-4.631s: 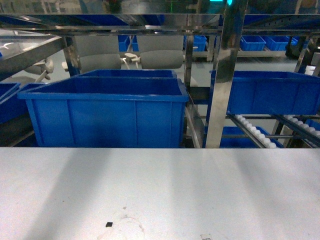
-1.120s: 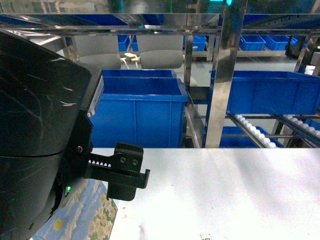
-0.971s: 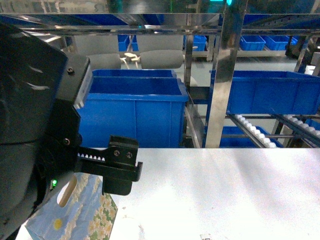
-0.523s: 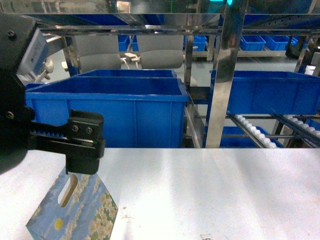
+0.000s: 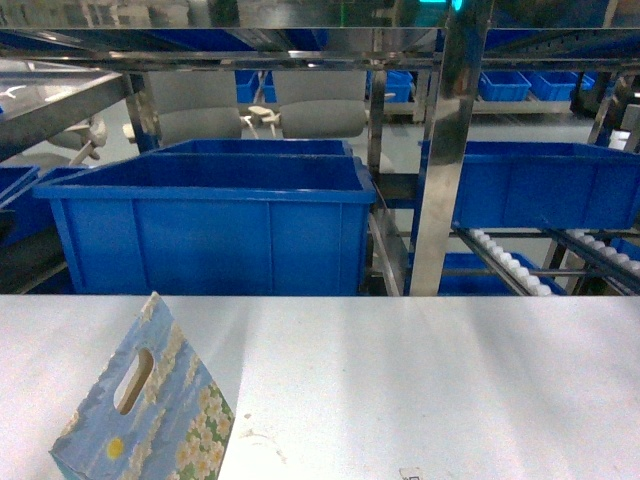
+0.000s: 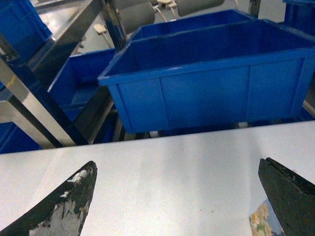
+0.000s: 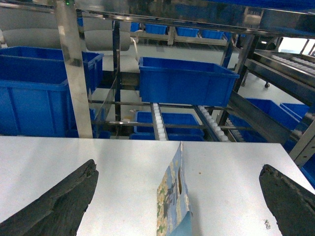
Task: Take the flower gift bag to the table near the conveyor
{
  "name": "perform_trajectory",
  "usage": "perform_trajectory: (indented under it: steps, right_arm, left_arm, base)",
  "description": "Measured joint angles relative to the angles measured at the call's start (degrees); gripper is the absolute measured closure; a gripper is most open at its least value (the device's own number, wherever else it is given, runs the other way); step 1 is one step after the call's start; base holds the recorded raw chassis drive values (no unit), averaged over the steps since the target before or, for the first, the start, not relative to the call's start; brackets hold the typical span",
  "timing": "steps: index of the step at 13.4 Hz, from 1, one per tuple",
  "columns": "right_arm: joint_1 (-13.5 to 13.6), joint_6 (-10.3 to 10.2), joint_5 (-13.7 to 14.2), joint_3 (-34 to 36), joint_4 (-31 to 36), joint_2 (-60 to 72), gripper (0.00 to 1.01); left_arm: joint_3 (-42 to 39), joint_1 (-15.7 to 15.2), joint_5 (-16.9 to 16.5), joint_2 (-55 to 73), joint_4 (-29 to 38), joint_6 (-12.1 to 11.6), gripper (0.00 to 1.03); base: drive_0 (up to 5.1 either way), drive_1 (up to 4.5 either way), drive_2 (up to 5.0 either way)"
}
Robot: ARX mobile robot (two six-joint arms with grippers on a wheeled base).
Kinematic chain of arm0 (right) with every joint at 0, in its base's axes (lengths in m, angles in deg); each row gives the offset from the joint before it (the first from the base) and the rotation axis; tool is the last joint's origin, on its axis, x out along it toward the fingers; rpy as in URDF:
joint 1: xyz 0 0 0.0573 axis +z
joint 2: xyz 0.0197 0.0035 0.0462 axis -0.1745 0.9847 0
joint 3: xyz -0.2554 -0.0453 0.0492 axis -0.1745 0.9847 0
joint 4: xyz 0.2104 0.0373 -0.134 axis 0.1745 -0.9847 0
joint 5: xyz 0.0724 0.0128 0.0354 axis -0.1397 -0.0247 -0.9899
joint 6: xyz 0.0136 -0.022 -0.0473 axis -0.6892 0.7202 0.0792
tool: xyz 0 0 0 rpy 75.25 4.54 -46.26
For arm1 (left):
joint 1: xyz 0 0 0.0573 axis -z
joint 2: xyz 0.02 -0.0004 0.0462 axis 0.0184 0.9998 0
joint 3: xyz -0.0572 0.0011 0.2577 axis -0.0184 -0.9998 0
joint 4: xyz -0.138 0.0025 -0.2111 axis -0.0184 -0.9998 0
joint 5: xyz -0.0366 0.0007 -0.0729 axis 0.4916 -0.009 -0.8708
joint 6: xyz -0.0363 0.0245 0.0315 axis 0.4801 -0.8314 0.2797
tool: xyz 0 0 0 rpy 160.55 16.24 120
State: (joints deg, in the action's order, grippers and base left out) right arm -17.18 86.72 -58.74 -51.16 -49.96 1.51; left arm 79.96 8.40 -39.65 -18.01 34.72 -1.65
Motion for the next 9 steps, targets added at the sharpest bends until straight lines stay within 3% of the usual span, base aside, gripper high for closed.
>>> perform_trajectory:
  steps: [4,5,6,7,9]
  right_arm:
    - [0.00,0.00,0.00,0.00,0.00,0.00,0.03]
    - [0.22,-1.95,-0.90,3.04,7.72,-2.14,0.14]
    - [6.01,-2.89,2.29,5.49,9.94,-4.98,0.27]
    - [7.63,-3.30,1.60,6.71,10.29,-4.94,0.39]
    - [7.13,-3.72,2.71,9.14,10.69,-6.45,0.67]
  left_arm:
    - [-0.07,-0.59,-1.31,-2.12,0.28,-1.99,0.05]
    - [-3.21,-1.60,-5.60,-1.03,12.72,0.33,0.14]
    - [-7.50,-2.69,-8.37,-2.03,19.89,3.21,0.26]
    - [-10.27,-3.45,-9.44,-4.35,21.75,4.94,0.39]
    - [-12.35,-4.79,-10.88,-9.94,20.52,6.32,0.66]
  base:
    - [0.0,0.00,0.0]
    - [0.0,0.00,0.0]
    - [0.0,0.00,0.0]
    - [0.0,0.00,0.0]
    - [0.0,0.00,0.0]
